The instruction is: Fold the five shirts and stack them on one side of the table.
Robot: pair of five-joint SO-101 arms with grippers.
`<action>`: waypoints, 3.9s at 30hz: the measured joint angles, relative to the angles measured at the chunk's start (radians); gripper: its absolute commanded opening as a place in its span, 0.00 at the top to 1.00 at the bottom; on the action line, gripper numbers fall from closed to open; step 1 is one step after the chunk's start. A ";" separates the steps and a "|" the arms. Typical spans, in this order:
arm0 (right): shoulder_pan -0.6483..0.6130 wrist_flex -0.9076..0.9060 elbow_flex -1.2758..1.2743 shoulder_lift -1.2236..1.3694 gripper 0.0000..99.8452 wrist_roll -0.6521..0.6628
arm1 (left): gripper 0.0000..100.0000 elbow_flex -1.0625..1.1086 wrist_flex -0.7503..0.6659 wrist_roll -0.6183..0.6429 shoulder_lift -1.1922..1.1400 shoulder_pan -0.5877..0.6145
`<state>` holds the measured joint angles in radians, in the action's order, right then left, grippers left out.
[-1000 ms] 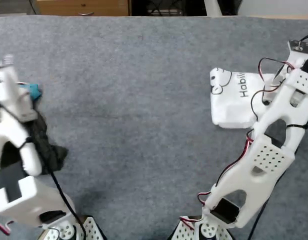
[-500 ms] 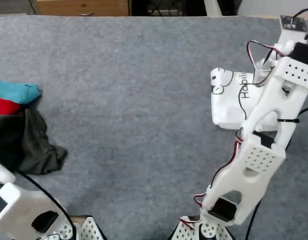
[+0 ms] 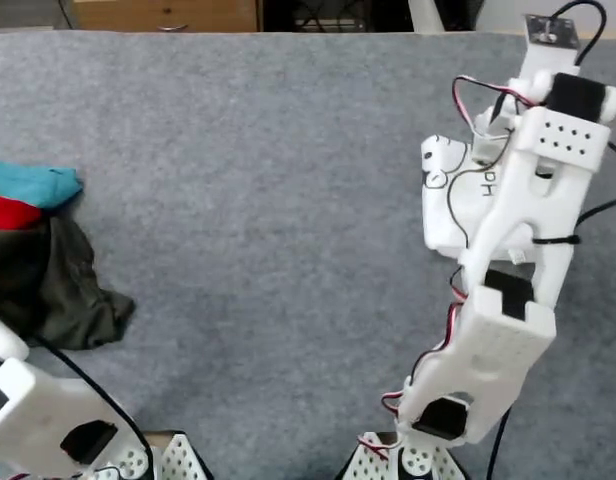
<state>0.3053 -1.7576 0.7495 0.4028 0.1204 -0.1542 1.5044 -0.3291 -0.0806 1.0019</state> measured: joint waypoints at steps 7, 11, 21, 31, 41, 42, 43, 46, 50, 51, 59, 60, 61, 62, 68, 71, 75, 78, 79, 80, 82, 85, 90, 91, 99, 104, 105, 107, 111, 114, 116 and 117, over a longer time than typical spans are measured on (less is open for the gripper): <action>-0.081 0.000 -0.150 -0.186 0.69 0.000 | 0.97 -0.038 0.132 0.000 0.147 -0.157; -0.135 0.000 -0.236 -0.298 0.69 0.000 | 0.97 -0.026 0.169 0.000 0.333 -0.321; -0.221 -0.002 -0.520 -0.522 0.69 0.000 | 0.97 0.175 0.176 -0.069 0.724 -1.053; -0.219 0.084 -0.758 -0.664 0.69 0.000 | 0.79 0.361 0.186 0.038 0.618 -1.522; -0.313 0.150 -0.832 -0.667 0.69 0.000 | 0.76 0.373 0.213 0.219 0.632 -1.260; -0.342 0.158 -0.842 -0.667 0.69 0.000 | 0.76 0.367 0.213 0.229 0.638 -1.178; -0.373 0.172 -0.856 -0.667 0.69 0.000 | 0.76 0.365 0.207 0.229 0.640 -1.088; -0.477 0.247 -0.908 -0.667 0.69 0.000 | 0.76 0.416 0.100 0.216 0.618 -0.795; -0.663 0.385 -0.997 -0.667 0.69 -0.003 | 0.76 0.562 -0.106 0.163 0.502 -0.439; -0.715 0.422 -1.023 -0.667 0.69 -0.003 | 0.76 0.580 -0.129 0.144 0.463 -0.370; -0.967 0.664 -1.142 -0.453 0.81 -0.002 | 0.76 0.594 -0.129 0.080 0.206 -0.110; -0.967 0.674 -1.142 -0.411 0.87 -0.002 | 0.76 0.594 -0.123 0.078 0.190 -0.107; -0.965 0.680 -1.142 -0.370 0.92 -0.003 | 0.76 0.594 -0.120 0.077 0.186 -0.107; -0.962 0.683 -1.137 -0.328 0.97 -0.003 | 0.76 0.594 -0.112 0.077 0.186 -0.106; -0.895 0.634 -1.043 -0.183 0.98 -0.003 | 0.82 0.601 -0.106 0.077 0.183 -0.137; -0.838 0.546 -0.979 -0.181 0.98 0.000 | 0.91 0.626 -0.103 0.077 0.183 -0.199; -0.763 0.381 -0.899 -0.201 0.98 0.028 | 0.96 0.683 -0.103 0.058 0.183 -0.319; -0.686 0.267 -0.884 -0.265 0.98 0.080 | 0.96 0.720 -0.103 0.029 0.183 -0.410; -0.652 0.241 -0.882 -0.288 0.98 0.106 | 0.96 0.723 -0.103 0.026 0.183 -0.430; -0.617 0.221 -0.882 -0.313 0.98 0.132 | 0.96 0.723 -0.103 0.028 0.183 -0.448; -0.532 0.187 -0.882 -0.358 0.98 0.183 | 0.96 0.723 -0.103 0.038 0.183 -0.480; -0.393 0.158 -0.884 -0.417 0.98 0.278 | 0.96 0.723 -0.103 0.054 0.183 -0.519; -0.192 0.158 -0.974 -0.540 0.98 0.410 | 0.97 0.735 -0.103 0.061 0.173 -0.609; -0.163 0.158 -1.000 -0.566 0.98 0.436 | 0.97 0.743 -0.103 0.061 0.173 -0.626; -0.060 0.184 -1.249 -0.753 0.93 0.566 | 0.97 0.766 -0.104 0.066 0.173 -0.724; -0.057 0.265 -1.316 -0.911 0.76 0.535 | 0.97 0.671 -0.052 0.107 0.173 -0.712; -0.055 0.270 -1.318 -0.941 0.74 0.534 | 0.97 0.635 -0.025 0.112 0.173 -0.692; -0.061 0.273 -1.324 -1.002 0.72 0.532 | 0.97 0.555 0.032 0.115 0.173 -0.623; -0.133 0.275 -1.327 -1.089 0.72 0.502 | 0.97 0.399 0.124 0.115 0.173 -0.413; -0.256 0.279 -1.327 -1.120 0.72 0.422 | 0.97 0.304 0.178 0.115 0.173 -0.239; -0.377 0.301 -1.327 -1.123 0.72 0.348 | 0.97 0.272 0.195 0.115 0.173 -0.130; -0.445 0.328 -1.327 -1.123 0.72 0.302 | 0.97 0.265 0.198 0.115 0.173 -0.081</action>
<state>-0.1396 -1.4293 -0.5777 -0.7204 0.4227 0.1112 1.7024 -0.2140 0.0928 0.9206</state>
